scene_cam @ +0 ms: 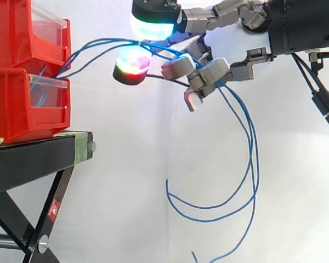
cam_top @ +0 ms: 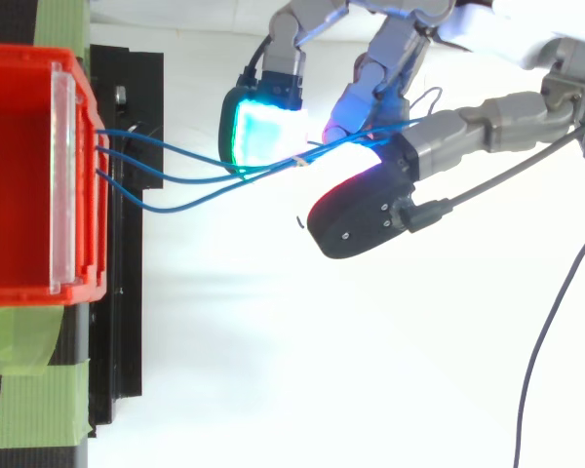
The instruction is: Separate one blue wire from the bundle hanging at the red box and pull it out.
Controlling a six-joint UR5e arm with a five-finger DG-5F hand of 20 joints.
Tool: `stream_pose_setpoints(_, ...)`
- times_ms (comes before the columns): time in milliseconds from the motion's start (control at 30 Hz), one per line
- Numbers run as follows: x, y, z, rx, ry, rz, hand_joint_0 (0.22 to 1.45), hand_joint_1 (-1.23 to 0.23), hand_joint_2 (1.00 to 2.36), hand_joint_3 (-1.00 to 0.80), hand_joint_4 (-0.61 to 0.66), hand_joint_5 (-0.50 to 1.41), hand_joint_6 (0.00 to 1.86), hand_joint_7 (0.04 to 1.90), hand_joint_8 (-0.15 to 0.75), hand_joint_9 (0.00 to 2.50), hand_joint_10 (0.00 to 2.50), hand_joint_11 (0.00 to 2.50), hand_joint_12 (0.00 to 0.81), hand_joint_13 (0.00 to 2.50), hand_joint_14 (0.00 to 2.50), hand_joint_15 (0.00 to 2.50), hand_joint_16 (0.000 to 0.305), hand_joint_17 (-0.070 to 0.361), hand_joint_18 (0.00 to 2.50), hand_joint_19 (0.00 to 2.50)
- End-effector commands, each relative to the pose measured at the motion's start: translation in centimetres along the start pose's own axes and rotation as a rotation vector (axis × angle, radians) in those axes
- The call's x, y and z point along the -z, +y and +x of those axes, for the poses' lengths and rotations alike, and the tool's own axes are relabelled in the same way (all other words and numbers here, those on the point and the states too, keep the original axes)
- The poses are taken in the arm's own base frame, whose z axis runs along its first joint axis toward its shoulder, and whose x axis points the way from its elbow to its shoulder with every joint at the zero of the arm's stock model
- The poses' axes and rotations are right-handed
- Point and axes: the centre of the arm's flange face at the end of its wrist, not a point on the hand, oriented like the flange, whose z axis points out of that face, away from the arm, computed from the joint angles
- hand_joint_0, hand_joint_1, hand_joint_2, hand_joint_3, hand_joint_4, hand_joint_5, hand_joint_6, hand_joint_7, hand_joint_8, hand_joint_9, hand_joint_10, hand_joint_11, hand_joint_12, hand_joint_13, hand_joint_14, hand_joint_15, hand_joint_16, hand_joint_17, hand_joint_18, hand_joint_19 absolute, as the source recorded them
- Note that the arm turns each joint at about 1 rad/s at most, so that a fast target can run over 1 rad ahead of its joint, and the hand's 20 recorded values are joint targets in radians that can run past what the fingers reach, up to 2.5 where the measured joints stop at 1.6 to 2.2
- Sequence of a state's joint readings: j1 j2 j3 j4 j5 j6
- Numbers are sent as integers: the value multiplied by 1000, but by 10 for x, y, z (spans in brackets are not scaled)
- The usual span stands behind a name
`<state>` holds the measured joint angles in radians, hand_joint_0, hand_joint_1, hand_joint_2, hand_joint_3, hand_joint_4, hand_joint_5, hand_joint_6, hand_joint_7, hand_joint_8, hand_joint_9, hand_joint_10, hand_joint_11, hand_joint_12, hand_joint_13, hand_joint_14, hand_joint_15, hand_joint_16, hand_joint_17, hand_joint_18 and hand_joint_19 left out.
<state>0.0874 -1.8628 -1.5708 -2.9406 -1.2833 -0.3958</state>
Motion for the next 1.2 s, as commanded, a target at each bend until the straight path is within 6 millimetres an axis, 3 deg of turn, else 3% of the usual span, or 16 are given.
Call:
stream_pose_setpoints(0, 0, -1, 0, 0, 0, 1, 502, -731, 1000, -500, 109, -160, 909, 894, 310, 1344, 7, 1546, 388, 1490, 307, 1575, 58, 130, 1120, 813)
stream_pose_setpoints(567, 0, 0, 0, 0, -1, 0, 513, -628, 1000, -497, 53, -106, 863, 1042, 304, 1494, 16, 1574, 386, 1600, 65, 1703, 55, 124, 1201, 819)
stream_pose_setpoints(1167, 0, 0, 2, 0, 2, -1, 583, -700, 1010, -397, -64, -67, 838, 1107, 237, 1677, 24, 1591, 349, 1654, 7, 1735, 47, 107, 1210, 828)
